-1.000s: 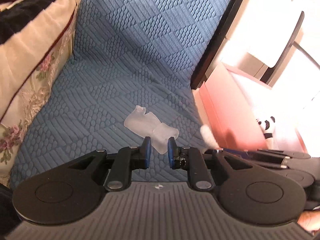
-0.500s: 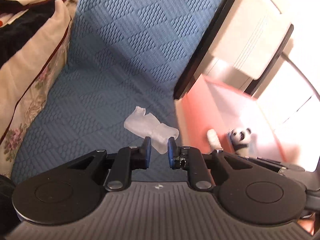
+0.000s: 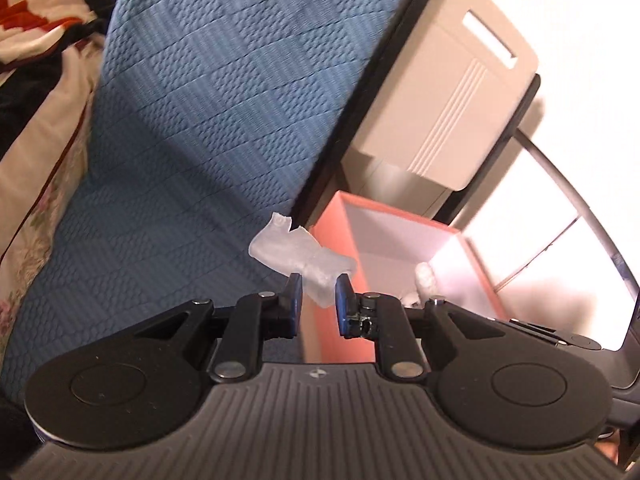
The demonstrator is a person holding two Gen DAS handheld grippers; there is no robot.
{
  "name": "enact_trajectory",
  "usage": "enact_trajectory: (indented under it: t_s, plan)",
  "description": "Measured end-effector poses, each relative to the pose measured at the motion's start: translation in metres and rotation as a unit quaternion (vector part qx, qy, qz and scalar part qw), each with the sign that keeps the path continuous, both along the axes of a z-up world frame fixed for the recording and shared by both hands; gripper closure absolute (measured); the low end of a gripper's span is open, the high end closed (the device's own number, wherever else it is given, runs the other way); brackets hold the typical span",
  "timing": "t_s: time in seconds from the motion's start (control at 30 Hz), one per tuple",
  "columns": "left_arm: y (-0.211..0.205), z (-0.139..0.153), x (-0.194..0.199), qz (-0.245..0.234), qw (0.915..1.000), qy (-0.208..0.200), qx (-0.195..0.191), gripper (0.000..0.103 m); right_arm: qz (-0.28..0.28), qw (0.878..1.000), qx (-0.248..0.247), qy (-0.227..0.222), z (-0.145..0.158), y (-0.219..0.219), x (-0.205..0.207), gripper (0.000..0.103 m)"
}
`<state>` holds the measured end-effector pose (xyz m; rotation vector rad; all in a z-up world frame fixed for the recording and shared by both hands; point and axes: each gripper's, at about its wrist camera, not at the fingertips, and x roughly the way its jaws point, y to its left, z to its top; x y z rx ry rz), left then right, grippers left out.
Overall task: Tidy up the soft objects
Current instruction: 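Carry the clear cup and hair tie over the pink-rimmed box with both tools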
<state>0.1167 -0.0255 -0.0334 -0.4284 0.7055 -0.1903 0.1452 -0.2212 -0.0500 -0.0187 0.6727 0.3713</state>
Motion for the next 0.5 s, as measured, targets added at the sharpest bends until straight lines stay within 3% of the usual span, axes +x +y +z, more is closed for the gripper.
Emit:
enact_trajectory:
  t_s: [0.5]
  plan:
    - [-0.044, 0.050, 0.030, -0.037, 0.9982, -0.047, -0.002, 0.083, -0.022, 0.998, 0.004, -0.055, 0.049, -0.037, 0.009, 0.085]
